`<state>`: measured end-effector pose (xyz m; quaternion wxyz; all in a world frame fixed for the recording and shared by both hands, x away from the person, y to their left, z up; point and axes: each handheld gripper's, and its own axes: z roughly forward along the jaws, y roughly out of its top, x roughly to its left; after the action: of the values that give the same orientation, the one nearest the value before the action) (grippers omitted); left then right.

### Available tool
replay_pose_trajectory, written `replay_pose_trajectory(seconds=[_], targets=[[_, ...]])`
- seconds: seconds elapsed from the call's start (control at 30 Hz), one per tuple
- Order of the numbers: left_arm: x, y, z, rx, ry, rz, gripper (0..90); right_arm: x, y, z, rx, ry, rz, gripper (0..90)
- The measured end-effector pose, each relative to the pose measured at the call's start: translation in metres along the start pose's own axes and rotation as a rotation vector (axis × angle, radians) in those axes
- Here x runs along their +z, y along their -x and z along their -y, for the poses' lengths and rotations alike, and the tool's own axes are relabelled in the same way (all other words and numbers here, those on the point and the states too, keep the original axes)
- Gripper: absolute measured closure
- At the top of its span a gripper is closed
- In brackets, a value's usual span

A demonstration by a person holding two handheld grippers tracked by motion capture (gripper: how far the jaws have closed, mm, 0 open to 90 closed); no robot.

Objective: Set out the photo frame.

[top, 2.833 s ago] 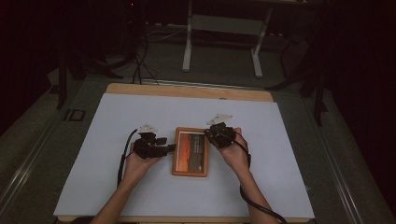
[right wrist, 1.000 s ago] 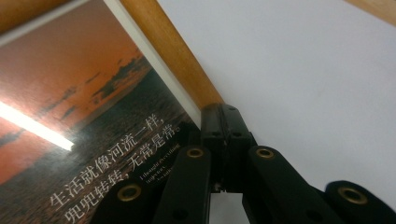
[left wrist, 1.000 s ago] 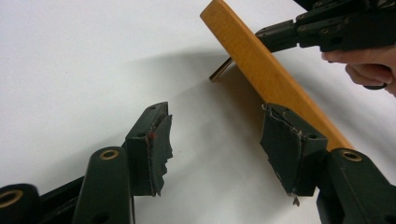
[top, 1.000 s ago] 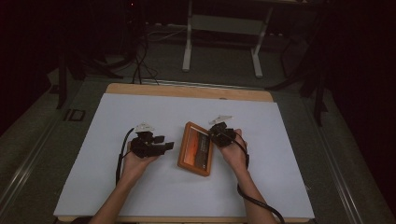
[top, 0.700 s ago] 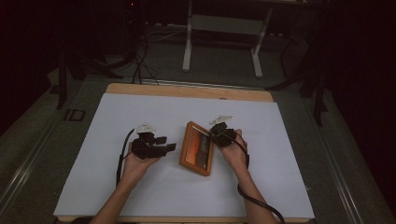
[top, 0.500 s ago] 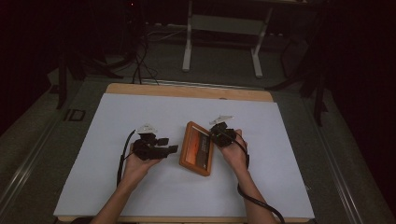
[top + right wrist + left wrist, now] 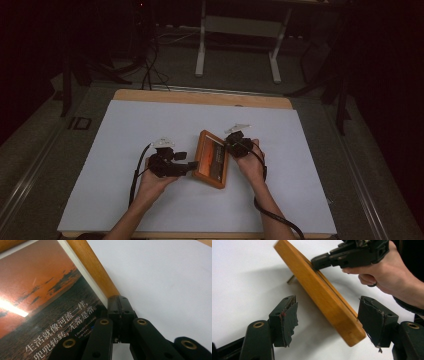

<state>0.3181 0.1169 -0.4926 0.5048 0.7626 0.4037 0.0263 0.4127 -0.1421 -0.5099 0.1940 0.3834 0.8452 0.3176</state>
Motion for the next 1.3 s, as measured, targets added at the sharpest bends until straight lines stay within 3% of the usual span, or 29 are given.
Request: replay_pose_trajectory(seconds=[0.27,0.5,0.67,0.97,1.23,1.3], targets=[[0.018,0.016,0.011,0.013,-0.048,0.006,30.4,0.0,0.0,0.001,0.003,0.004,0.0,90.0],[0.03,0.023,0.018,0.003,-0.086,0.02,37.3,0.0,0.0,0.001,0.005,0.005,0.001,89.9],[0.034,0.022,0.02,-0.044,-0.103,0.045,44.5,0.0,0.0,0.001,0.006,0.007,0.001,89.9],[0.035,0.021,0.019,-0.105,-0.088,0.045,45.9,0.0,0.0,0.002,0.01,0.014,0.004,90.0],[0.034,0.017,0.017,-0.182,-0.081,0.05,51.5,0.0,0.0,0.002,0.005,0.013,0.004,89.9],[0.034,0.017,0.017,-0.185,-0.082,0.052,52.5,-0.001,-0.001,0.001,0.001,0.008,0.011,89.5]])
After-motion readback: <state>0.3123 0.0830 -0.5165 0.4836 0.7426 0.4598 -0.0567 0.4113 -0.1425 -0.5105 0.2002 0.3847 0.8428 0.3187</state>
